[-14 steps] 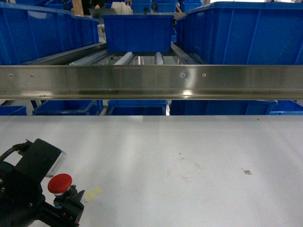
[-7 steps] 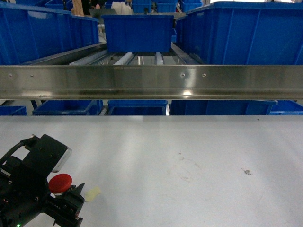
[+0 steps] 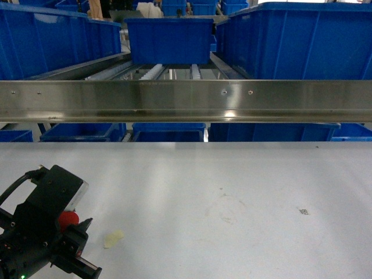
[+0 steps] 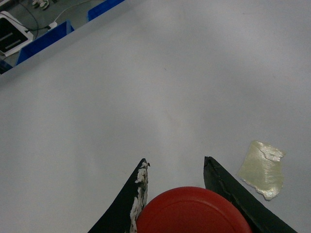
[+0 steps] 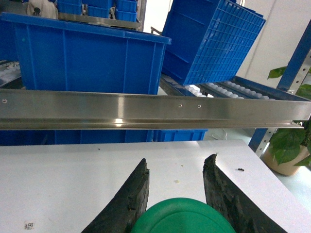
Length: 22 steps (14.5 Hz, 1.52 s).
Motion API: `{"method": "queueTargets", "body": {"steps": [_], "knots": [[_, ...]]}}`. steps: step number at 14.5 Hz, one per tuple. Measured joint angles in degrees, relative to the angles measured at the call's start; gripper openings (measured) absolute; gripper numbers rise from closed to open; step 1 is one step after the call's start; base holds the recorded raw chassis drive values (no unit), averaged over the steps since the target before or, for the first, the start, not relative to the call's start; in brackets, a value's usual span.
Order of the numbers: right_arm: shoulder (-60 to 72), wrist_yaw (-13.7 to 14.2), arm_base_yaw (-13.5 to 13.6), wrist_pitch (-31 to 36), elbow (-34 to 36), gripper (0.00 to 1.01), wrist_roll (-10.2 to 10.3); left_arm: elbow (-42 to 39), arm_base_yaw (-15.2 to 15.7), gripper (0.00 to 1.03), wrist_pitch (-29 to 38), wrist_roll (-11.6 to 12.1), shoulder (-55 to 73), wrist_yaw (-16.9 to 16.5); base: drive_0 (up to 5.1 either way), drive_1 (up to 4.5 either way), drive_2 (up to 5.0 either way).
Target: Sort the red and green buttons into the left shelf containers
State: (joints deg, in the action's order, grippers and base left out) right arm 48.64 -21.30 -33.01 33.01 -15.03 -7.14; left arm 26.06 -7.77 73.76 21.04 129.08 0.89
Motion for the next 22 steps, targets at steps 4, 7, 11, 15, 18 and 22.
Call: {"method": "queueTargets", "body": {"steps": [4,7,11,15,18,22], "knots": [[0.0,0.0,0.0,0.0,0.0,0.31,0.0,-8.2,5.6,0.3,-1.6,1.9,-22.2,-3.7,0.0,0.0,0.0],[0.0,0.0,0.0,0.0,0.0,0.31,0.0,-10.1,8.3,0.3,-13.4,1.6,-41.6,-9.2,0.0,0.0,0.0],[0.0,0.0,0.0,0.0,0.0,0.31,0.0,-11.0,8.7,0.3,-44.4,1.4,-86.4,-14.2,0.0,0.0,0.0],[0.0,0.0,0.0,0.0,0.0,0.3,0.0,-11.0,9.0,0.3,-46.5,0.4,-87.5,-13.9,0.0,-0.65,0.6],[0.0,0.0,0.0,0.0,0.0,0.3,0.0,-11.0,9.0,0.3,-46.5,0.4,-87.5,-13.8,-3.0,-1.4,4.5],[0.0,0.0,0.0,0.0,0.0,0.3,0.0,-11.0,9.0,0.3,-46.6,0.4,-87.4,-13.9,-3.3,-1.15,4.5]]}}
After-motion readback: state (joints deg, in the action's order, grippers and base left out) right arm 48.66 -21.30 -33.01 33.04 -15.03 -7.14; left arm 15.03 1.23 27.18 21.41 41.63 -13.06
